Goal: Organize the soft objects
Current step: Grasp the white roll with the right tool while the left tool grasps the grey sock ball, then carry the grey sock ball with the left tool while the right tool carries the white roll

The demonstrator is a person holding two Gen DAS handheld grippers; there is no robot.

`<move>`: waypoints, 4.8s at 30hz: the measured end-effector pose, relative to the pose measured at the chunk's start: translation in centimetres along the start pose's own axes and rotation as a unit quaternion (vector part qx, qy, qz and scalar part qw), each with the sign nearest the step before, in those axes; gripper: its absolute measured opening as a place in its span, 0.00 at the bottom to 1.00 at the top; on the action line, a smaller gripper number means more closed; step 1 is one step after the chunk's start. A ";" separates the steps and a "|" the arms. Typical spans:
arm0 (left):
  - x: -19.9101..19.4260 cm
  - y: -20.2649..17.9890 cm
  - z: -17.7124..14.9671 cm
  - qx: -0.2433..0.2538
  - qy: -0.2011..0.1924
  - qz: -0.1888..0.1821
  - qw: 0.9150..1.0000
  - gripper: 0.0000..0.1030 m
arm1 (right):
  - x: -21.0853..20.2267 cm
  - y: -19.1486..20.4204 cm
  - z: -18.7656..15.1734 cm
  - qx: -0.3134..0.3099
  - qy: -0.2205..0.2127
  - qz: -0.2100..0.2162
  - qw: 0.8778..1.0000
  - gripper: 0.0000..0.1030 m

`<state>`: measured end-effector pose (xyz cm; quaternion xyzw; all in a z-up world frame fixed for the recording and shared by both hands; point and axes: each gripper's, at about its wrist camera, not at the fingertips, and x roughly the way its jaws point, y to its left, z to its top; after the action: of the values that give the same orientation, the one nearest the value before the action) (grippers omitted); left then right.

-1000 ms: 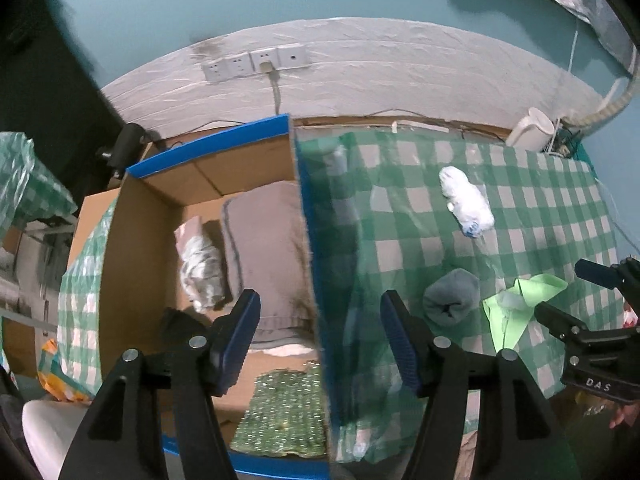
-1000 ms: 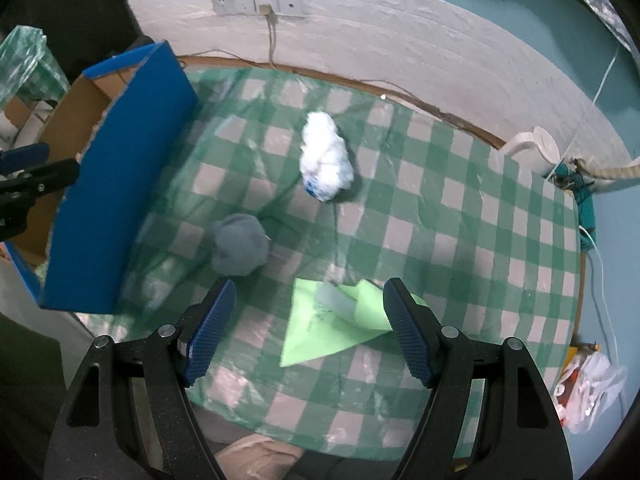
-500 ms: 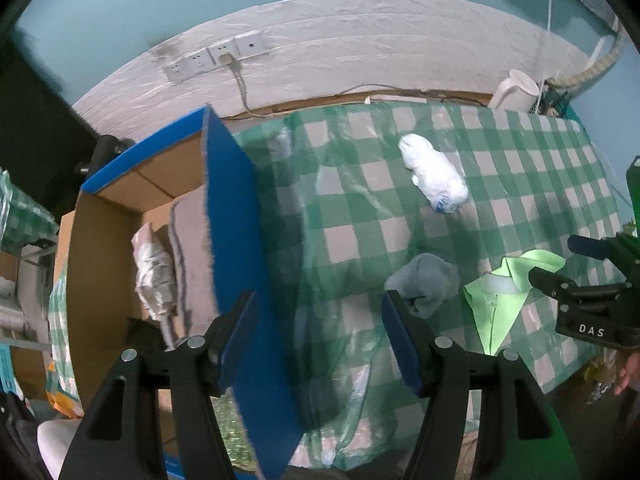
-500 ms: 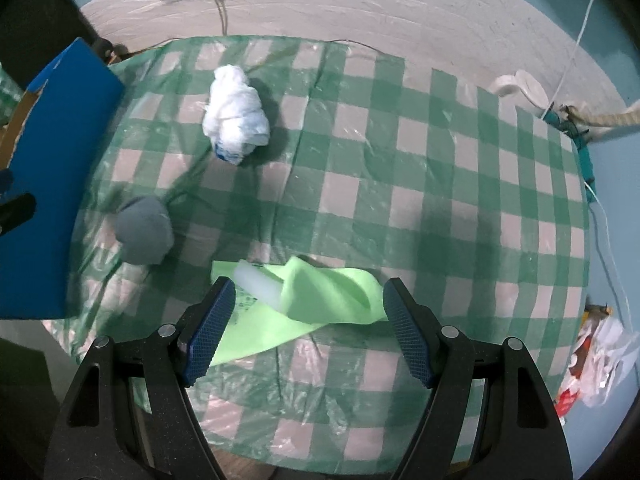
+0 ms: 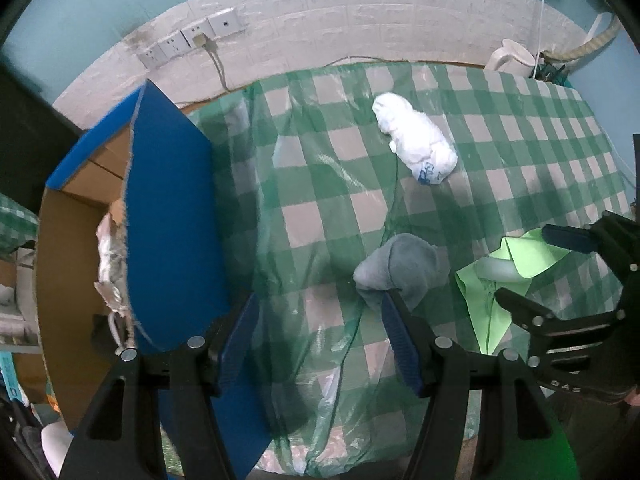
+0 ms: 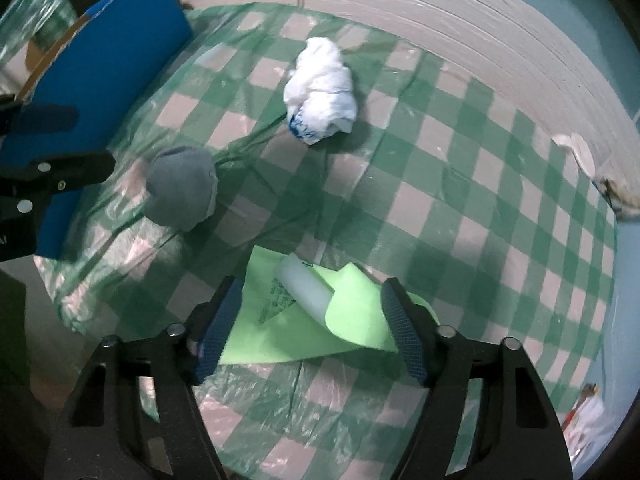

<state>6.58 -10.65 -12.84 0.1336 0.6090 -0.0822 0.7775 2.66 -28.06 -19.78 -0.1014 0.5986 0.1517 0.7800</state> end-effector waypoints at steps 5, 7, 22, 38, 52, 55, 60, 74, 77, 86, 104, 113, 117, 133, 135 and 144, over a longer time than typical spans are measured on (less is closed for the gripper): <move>1.3 -0.2 0.1 -0.008 0.013 -0.018 1.000 0.63 | 1.5 0.8 0.2 -0.033 0.007 -0.002 0.999 0.54; 1.9 -0.3 0.2 -0.011 0.018 -0.022 1.000 0.63 | 1.9 1.0 0.3 -0.041 0.006 -0.003 0.999 0.54; 3.8 -1.0 0.3 -0.002 0.036 -0.029 0.999 0.63 | 3.5 2.2 0.4 -0.070 0.015 -0.005 0.997 0.17; 4.2 -2.2 0.5 0.011 0.034 -0.026 0.999 0.64 | -0.4 -1.8 1.0 0.052 -0.027 0.068 0.996 0.15; 5.6 -5.5 2.3 0.033 0.031 -0.015 0.999 0.74 | -3.5 -1.9 0.8 0.084 -0.062 0.072 0.992 0.14; 5.8 -6.1 2.3 0.034 0.029 -0.017 0.999 0.74 | -3.7 -2.3 0.5 0.090 -0.065 0.071 0.991 0.14; 5.7 -5.9 2.6 0.036 0.010 -0.032 0.999 0.39 | -3.5 -2.6 0.5 0.095 -0.065 0.065 0.991 0.14; 3.1 -5.1 1.3 0.038 -0.017 -0.020 0.999 0.14 | -4.7 -2.6 0.8 0.098 -0.077 0.061 0.990 0.14; 2.0 -4.6 1.0 0.036 -0.026 -0.015 0.999 0.14 | -5.7 -2.3 0.9 0.097 -0.085 0.060 0.990 0.14; -1.2 -2.8 0.0 0.030 -0.047 -0.001 0.998 0.14 | -7.9 -1.3 1.1 0.090 -0.103 0.055 0.989 0.14; -7.0 1.6 -2.2 0.013 -0.093 0.010 0.995 0.14 | -11.5 1.8 2.4 0.067 -0.126 0.046 0.989 0.14; -8.8 3.7 -3.3 0.006 -0.111 0.017 0.994 0.14 | -13.1 4.1 3.8 0.050 -0.140 0.046 0.988 0.14; -9.5 5.1 -3.8 -0.005 -0.117 0.022 0.993 0.14 | -13.8 5.5 4.6 0.039 -0.146 0.049 0.987 0.14; -10.6 10.8 -5.9 -0.050 -0.129 0.033 0.990 0.14 | -14.7 12.3 8.1 -0.013 -0.152 0.062 0.986 0.14; -10.4 11.4 -6.1 -0.056 -0.127 0.032 0.990 0.14 | -14.6 13.2 8.7 -0.019 -0.151 0.065 0.986 0.14; -9.5 15.1 -7.5 -0.083 -0.118 0.037 0.989 0.14 | -13.8 17.8 10.7 -0.056 -0.141 0.083 0.985 0.14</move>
<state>1.74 5.63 -3.68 0.0810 0.5121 -0.0177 0.8549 2.69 -9.41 -3.20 -0.0723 0.4795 0.2619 0.8344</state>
